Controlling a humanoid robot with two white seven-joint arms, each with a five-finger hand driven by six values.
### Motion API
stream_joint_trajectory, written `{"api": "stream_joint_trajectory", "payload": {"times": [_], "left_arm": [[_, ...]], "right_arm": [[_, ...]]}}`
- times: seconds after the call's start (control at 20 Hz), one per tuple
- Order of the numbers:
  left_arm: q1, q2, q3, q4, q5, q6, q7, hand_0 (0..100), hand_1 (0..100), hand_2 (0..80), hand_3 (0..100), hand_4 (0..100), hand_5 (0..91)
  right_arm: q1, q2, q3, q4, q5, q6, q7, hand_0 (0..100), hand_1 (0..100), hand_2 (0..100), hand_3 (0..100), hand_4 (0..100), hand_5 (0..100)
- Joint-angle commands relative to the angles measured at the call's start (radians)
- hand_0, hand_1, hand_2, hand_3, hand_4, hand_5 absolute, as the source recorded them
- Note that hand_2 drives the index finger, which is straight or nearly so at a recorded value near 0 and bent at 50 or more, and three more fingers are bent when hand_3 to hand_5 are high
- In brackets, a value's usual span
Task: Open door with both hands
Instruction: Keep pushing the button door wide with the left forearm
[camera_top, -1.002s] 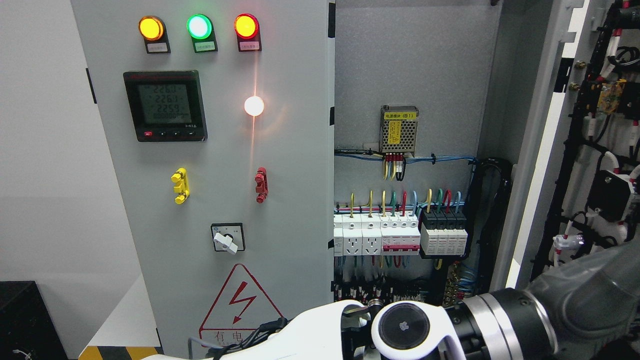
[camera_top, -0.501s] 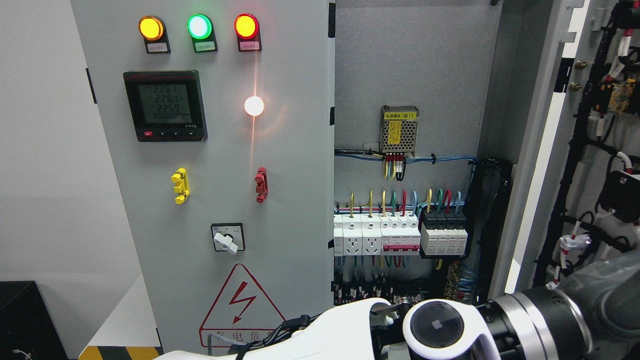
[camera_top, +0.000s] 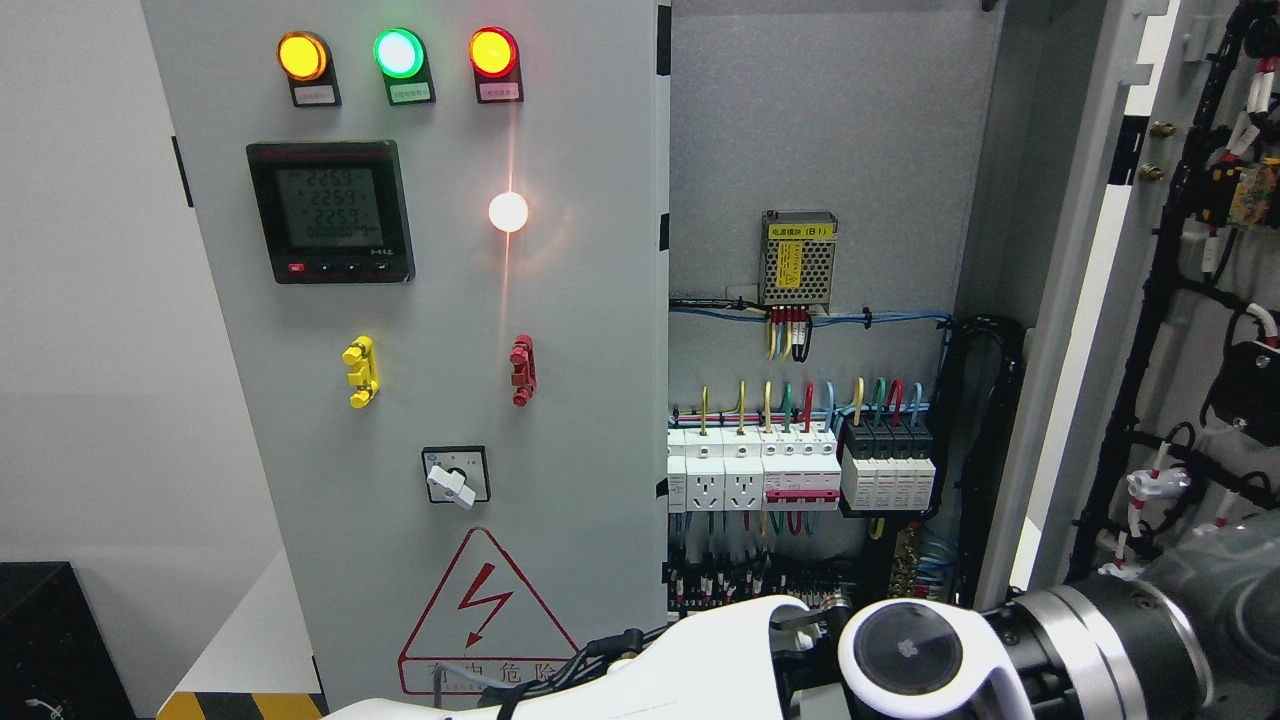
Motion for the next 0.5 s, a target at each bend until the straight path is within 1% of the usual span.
{"api": "stream_joint_trajectory", "payload": {"times": [0.0,0.45], "left_arm": [[-0.012,-0.020,-0.009,0.028,-0.001,0.003,-0.001,0,0,0.0,0,0,0.0],[-0.010,-0.006,-0.005,-0.027,0.002,0.003,0.001,0,0,0.0,0,0,0.0]], "right_arm": [[0.000,0.000,-0.003,0.000,0.025,0.001,-0.001,19,0,0,0,0,0],[0.001,0.000,-0.003,0.000,0.025,0.001,-0.001,19,0,0,0,0,0]]}}
